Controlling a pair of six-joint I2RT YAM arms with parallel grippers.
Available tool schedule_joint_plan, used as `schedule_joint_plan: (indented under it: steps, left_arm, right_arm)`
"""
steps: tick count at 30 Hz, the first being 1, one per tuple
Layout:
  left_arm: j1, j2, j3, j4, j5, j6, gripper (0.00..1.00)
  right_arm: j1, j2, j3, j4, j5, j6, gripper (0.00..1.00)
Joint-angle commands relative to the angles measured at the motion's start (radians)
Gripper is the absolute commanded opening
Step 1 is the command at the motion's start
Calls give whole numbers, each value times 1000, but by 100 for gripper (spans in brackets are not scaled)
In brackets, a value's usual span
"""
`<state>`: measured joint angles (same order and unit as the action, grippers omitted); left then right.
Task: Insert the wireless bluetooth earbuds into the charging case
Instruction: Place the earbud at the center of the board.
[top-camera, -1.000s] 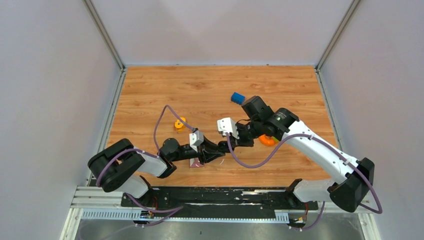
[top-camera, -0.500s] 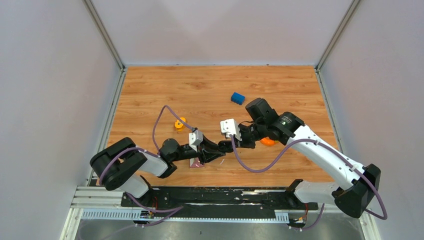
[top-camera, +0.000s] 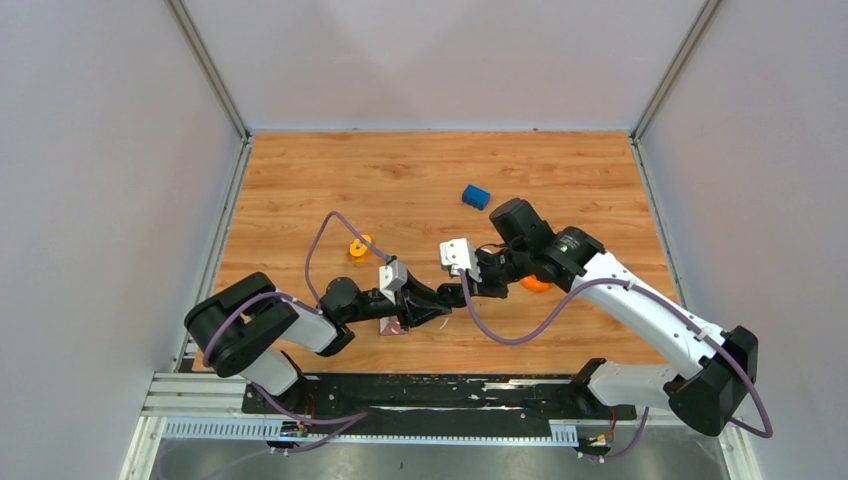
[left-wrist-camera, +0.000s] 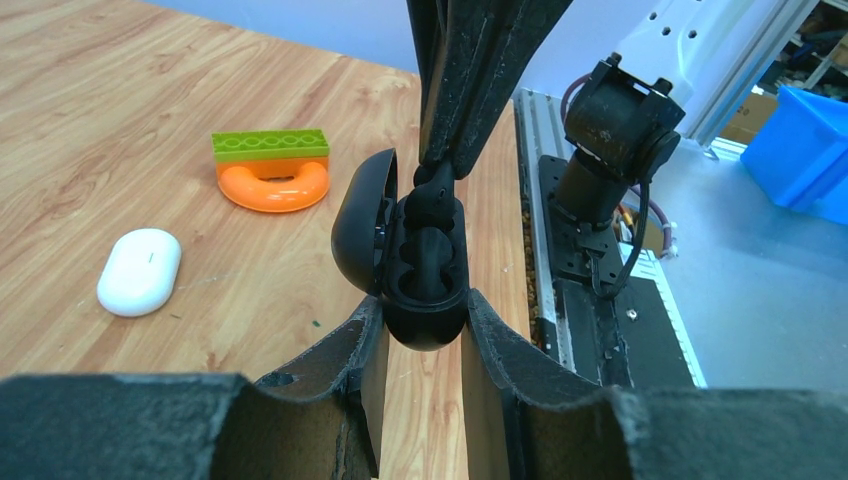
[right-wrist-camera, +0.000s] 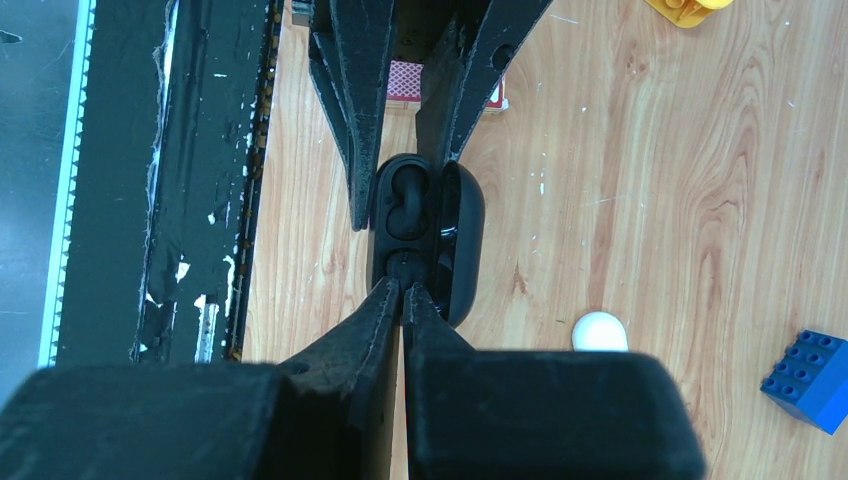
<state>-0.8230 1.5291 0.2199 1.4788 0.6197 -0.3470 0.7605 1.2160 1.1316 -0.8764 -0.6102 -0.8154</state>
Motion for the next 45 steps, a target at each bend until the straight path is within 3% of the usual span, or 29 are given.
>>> schedule_joint_plan:
  steps: [1,17,32,40,45]
  left_arm:
    - [-1,6,15,129,9,-5,0]
    - [-1,-5,3,129,-22,11,0]
    - [1,-9,2,129,-23,12,0]
    - [1,-11,1,129,-22,12,0]
    - [1,-4,4,129,-18,8,0]
  right_arm:
    - [-3,-5,4,42,-21,13,4]
    - [-15,13,6,19,6,38,4]
    - [-36,34,-29,63,-63,61,6]
    - [-39,1,-57,87,3,51,19]
    - [-39,-51,-52,86,13,50,22]
